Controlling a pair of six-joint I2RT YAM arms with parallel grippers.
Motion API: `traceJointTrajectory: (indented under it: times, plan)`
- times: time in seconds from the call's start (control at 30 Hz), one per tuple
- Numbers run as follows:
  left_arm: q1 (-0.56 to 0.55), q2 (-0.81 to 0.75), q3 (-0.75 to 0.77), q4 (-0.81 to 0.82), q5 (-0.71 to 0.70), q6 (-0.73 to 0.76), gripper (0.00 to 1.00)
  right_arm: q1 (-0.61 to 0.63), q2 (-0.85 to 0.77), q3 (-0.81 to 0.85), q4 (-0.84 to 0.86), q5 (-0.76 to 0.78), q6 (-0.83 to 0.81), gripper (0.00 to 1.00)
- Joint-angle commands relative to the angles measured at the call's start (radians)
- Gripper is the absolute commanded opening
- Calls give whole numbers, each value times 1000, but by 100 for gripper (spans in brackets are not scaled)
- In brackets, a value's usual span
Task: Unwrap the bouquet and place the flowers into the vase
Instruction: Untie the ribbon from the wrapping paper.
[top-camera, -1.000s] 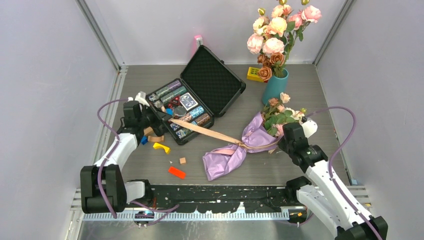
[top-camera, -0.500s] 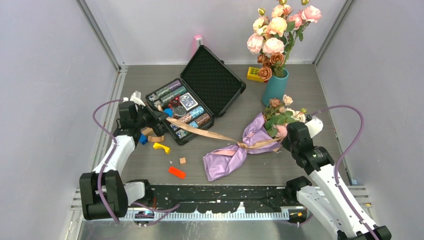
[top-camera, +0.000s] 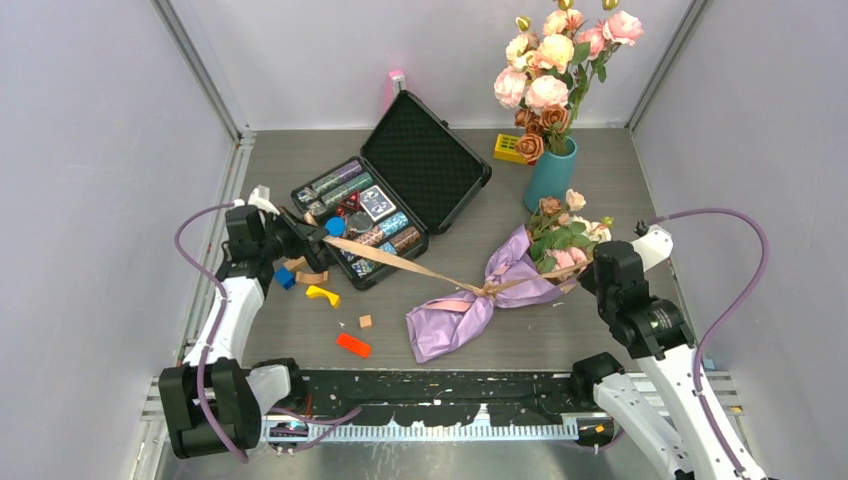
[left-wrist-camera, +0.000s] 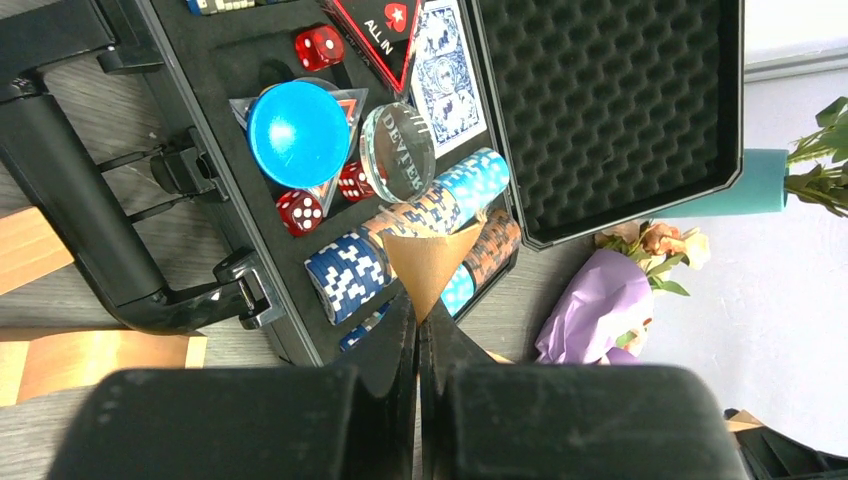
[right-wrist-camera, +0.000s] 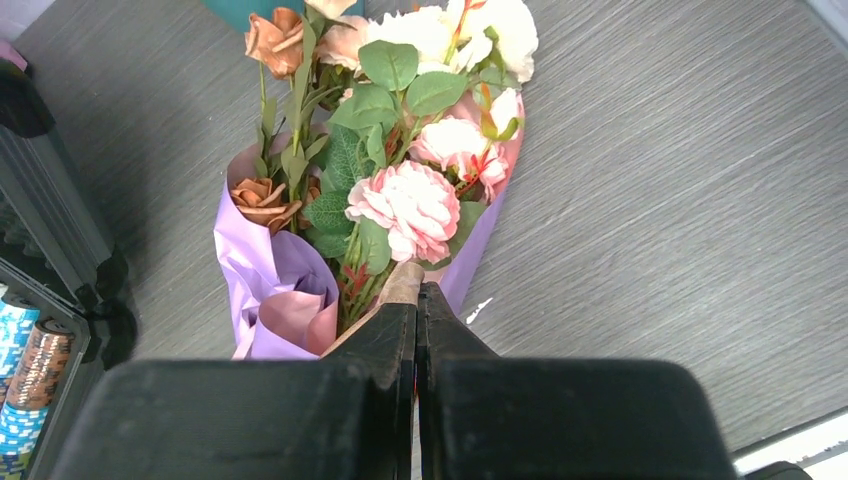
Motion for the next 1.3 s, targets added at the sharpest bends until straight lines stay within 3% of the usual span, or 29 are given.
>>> traceJointTrajectory:
  times: [0.0,0.47,0.6,0.67,0.7,0.83,0.9,0.97,1.1,1.27]
  plan:
    - [23,-47,62,-52,33,14,0,-6,-27,75,-49,83,-35,0]
    - [40,-119,169,-262,-19,137,0,-7,-125,209,-156,243,-76,0]
    - [40,-135,183,-324,-54,187,0,-6,-187,191,-178,293,-47,10]
    - [40,-138,189,-353,-59,214,9,-6,-218,185,-181,308,-35,26]
    - [40,-137,194,-367,-60,225,16,-6,-226,184,-181,316,-28,39]
    - [40,-149,212,-424,-79,272,56,-6,-264,187,-180,329,-22,73]
    - [39,-157,229,-453,-90,298,68,-6,-269,191,-177,314,-29,80]
    - [40,-166,247,-488,-104,325,74,-6,-265,195,-171,290,-36,83]
    - [22,-189,253,-512,-102,342,81,-6,-243,210,-158,250,-59,86]
    - [-98,-182,266,-544,-162,386,83,-6,-231,259,-149,262,-96,87]
